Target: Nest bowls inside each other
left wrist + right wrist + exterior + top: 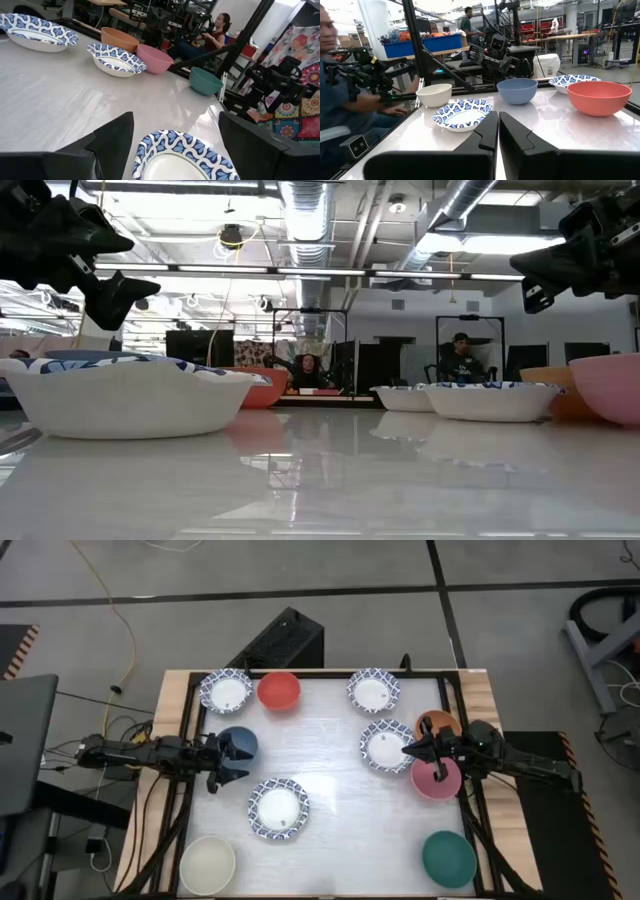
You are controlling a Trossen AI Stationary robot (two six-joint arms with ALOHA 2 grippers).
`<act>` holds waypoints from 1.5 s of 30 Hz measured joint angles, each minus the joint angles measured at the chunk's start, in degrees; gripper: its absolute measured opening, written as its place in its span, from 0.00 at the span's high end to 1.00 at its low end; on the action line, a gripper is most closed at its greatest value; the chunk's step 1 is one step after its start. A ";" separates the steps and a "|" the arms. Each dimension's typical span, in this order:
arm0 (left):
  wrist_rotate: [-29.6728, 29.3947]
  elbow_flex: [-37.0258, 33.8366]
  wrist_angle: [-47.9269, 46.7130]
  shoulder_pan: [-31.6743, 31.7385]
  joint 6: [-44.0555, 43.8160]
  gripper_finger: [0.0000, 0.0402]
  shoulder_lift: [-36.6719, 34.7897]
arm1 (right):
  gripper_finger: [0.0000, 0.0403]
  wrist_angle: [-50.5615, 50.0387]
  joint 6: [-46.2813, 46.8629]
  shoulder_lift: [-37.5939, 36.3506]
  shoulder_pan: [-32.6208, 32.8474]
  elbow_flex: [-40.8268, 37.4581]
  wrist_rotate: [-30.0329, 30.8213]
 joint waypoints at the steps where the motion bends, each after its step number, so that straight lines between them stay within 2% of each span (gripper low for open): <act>1: 0.00 0.00 0.00 0.00 0.00 0.30 0.00 | 0.90 0.00 -0.01 0.00 -0.01 0.01 -0.01; 19: -0.36 0.00 0.03 -0.02 0.02 0.30 0.00 | 0.90 0.00 -0.01 0.02 0.01 0.01 0.01; 26: -5.47 0.00 0.87 0.01 0.15 0.30 0.00 | 0.90 0.00 -0.01 0.01 -0.01 0.01 0.01; 32: -12.22 0.00 1.82 0.01 4.90 0.30 0.00 | 0.90 0.00 -0.01 0.01 0.01 0.00 -0.01; 45: -14.92 0.28 1.23 0.01 10.06 0.30 0.00 | 0.90 0.00 -1.38 0.01 -0.14 0.00 0.01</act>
